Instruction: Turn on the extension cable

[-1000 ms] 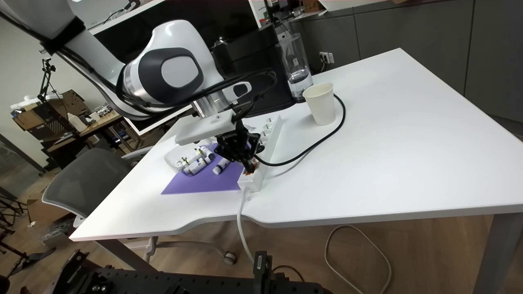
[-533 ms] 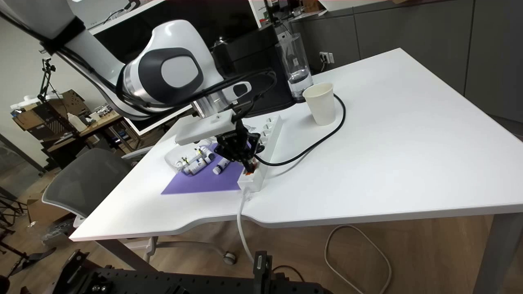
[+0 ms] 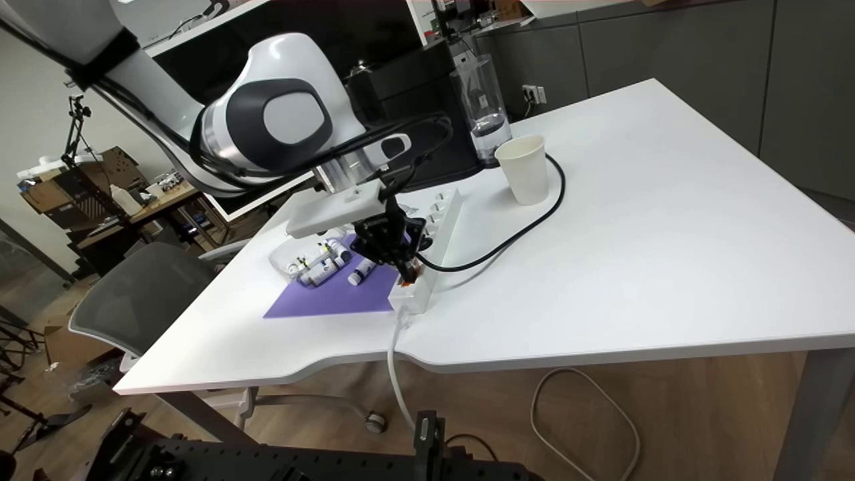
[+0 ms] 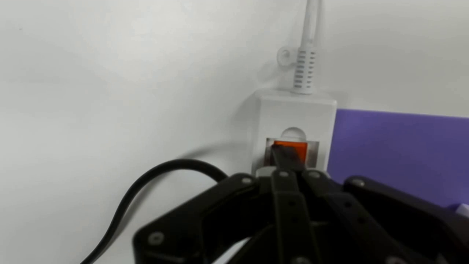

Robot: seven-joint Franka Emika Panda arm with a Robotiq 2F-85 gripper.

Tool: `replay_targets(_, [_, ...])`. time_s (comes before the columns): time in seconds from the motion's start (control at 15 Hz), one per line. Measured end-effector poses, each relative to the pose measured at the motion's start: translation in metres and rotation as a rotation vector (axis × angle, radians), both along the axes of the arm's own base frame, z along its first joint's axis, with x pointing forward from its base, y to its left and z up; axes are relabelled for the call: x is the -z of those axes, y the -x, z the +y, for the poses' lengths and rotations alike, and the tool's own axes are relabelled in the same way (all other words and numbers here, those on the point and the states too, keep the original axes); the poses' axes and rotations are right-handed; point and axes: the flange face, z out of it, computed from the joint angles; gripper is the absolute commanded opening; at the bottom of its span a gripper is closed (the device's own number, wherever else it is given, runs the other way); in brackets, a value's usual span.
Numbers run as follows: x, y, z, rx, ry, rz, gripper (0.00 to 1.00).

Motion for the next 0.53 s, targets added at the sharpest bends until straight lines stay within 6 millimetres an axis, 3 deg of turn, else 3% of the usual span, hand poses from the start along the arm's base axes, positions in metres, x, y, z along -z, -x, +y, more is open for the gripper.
replay_targets(0.53, [0.003, -0.005, -0.019, 0.071, -0.087, 0.035, 0.00])
